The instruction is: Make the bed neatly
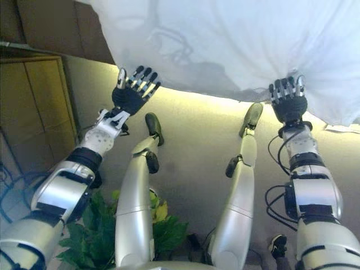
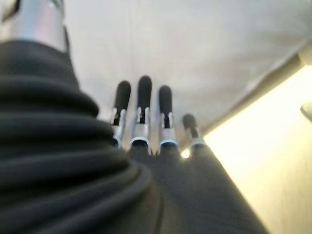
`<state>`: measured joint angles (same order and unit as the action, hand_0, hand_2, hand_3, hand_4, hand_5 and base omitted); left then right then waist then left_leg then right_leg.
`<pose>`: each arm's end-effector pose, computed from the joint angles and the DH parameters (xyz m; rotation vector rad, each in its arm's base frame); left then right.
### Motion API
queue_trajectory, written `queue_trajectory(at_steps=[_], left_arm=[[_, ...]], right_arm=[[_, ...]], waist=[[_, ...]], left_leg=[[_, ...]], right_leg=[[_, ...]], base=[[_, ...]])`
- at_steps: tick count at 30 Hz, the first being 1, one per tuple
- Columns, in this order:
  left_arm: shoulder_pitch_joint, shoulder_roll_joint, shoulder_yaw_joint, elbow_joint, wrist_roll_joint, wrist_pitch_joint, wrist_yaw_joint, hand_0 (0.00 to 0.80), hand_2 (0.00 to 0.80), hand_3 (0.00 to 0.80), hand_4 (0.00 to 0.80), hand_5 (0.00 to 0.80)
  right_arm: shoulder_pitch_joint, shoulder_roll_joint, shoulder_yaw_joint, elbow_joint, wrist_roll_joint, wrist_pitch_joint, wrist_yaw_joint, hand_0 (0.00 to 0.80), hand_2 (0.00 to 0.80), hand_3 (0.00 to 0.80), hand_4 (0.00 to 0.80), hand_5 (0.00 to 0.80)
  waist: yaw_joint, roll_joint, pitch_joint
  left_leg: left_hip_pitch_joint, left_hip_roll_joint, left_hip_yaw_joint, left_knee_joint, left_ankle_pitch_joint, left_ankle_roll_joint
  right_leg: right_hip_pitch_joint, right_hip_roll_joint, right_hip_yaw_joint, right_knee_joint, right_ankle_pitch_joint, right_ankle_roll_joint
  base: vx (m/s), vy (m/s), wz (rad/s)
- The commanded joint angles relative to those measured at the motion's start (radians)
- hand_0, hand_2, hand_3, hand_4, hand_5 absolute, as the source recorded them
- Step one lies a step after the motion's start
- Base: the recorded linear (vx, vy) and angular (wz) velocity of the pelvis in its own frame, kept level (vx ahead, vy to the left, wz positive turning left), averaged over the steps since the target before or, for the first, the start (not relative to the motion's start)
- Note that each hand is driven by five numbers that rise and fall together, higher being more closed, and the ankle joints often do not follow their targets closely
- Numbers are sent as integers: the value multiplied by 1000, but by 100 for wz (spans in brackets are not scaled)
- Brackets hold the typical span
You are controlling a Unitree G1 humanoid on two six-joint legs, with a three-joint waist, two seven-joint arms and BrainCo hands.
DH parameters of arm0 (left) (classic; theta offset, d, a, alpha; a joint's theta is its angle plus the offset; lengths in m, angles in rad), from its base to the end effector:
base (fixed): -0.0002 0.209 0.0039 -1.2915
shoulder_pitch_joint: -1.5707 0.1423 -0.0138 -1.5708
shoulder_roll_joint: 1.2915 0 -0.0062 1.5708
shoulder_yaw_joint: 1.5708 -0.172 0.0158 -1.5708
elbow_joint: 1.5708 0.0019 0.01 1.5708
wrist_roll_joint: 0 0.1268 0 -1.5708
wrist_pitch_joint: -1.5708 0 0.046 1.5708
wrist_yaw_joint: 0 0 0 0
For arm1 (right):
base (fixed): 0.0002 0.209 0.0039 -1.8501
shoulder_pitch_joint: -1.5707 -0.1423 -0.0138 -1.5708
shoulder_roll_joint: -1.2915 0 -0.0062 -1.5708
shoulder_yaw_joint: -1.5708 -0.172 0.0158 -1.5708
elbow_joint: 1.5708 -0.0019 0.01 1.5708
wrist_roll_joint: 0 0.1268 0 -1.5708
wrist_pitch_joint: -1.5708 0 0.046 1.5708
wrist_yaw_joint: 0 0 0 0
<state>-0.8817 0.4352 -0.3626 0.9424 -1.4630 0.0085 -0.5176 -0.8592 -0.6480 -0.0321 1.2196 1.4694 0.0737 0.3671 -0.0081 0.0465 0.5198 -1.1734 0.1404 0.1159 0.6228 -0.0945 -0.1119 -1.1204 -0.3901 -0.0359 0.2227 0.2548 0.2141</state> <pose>0.3258 0.1910 0.1263 -0.8203 -0.0666 -0.4886 0.2939 -0.3049 0.1263 1.0027 -0.1542 -0.1328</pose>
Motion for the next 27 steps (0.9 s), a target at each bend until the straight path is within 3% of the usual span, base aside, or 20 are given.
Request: queue_trajectory(at_steps=[1, 4, 9, 12, 13, 17, 21, 24, 27], left_arm=[[107, 14, 88, -16, 72, -55, 22, 0, 0, 0, 0, 0], [172, 55, 103, -50, 46, -70, 21, 0, 0, 0, 0, 0], [300, 98, 177, -129, -46, -70, -49, 0, 0, 0, 0, 0], [371, 88, 197, -153, -52, -65, -92, 0, 0, 0, 0, 0], [378, 86, 204, -160, -53, -64, -100, 0, 0, 0, 0, 0], [480, 38, 255, -197, -80, -54, -143, 0, 0, 0, 0, 0], [527, 10, 285, -232, -55, -86, -114, 0, 0, 0, 0, 0], [555, 4, 283, -258, 113, -193, -54, 0, 0, 0, 0, 0], [573, -2, 262, -340, 266, -226, 24, 0, 0, 0, 0, 0]], right_arm=[[117, -150, -20, 7, 42, -10, -43, 0, 0, 0, 0, 0], [201, -199, -59, 6, 75, -12, -56, 0, 0, 0, 0, 0], [412, -226, -176, -5, 147, -13, 25, 0, 0, 0, 0, 0], [520, -206, -224, 8, 165, -1, 75, 0, 0, 0, 0, 0], [534, -201, -237, 8, 174, 4, 83, 0, 0, 0, 0, 0], [665, -149, -306, 26, 189, 54, 162, 0, 0, 0, 0, 0], [724, -85, -321, 27, 197, 45, 196, 0, 0, 0, 0, 0], [744, -10, -304, -12, 70, -71, 203, 0, 0, 0, 0, 0], [751, 32, -251, -75, -114, -190, 196, 0, 0, 0, 0, 0]], waist=[[-25, 121, 0], [-31, 136, 0], [-46, 147, 0], [-50, 144, 0], [-53, 143, 0], [-67, 125, 0], [-70, 98, 0], [-66, 60, 0], [-49, 23, 0]], left_leg=[[-7, -4, -21, -128, 168, -27], [14, -4, -8, -131, 167, -26], [72, -10, 10, -148, 161, -27], [141, -13, 10, -153, 129, -35], [133, -15, 21, -165, 155, -27], [262, -21, 38, -195, 142, -24], [377, -20, 45, -224, 132, -24], [519, -17, 42, -261, 125, -24], [656, -18, 18, -312, 130, -18]], right_leg=[[-57, -13, 11, 174, -73, 10], [-50, -17, 19, 173, -75, 7], [-6, -25, 34, 151, -77, 0], [59, -28, 39, 140, -102, 8], [53, -32, 29, 125, -76, -2], [175, -38, 13, 87, -77, -2], [300, -41, -9, 55, -75, -2], [463, -36, -40, 27, -79, 2], [611, -23, -56, -15, -76, 3]], base=[[0, 75, 0], [11, 112, 0], [21, 83, -6], [42, 26, -8], [24, 16, -5], [0, 19, -2], [5, -70, -1], [19, -154, 7], [52, -214, 2]])
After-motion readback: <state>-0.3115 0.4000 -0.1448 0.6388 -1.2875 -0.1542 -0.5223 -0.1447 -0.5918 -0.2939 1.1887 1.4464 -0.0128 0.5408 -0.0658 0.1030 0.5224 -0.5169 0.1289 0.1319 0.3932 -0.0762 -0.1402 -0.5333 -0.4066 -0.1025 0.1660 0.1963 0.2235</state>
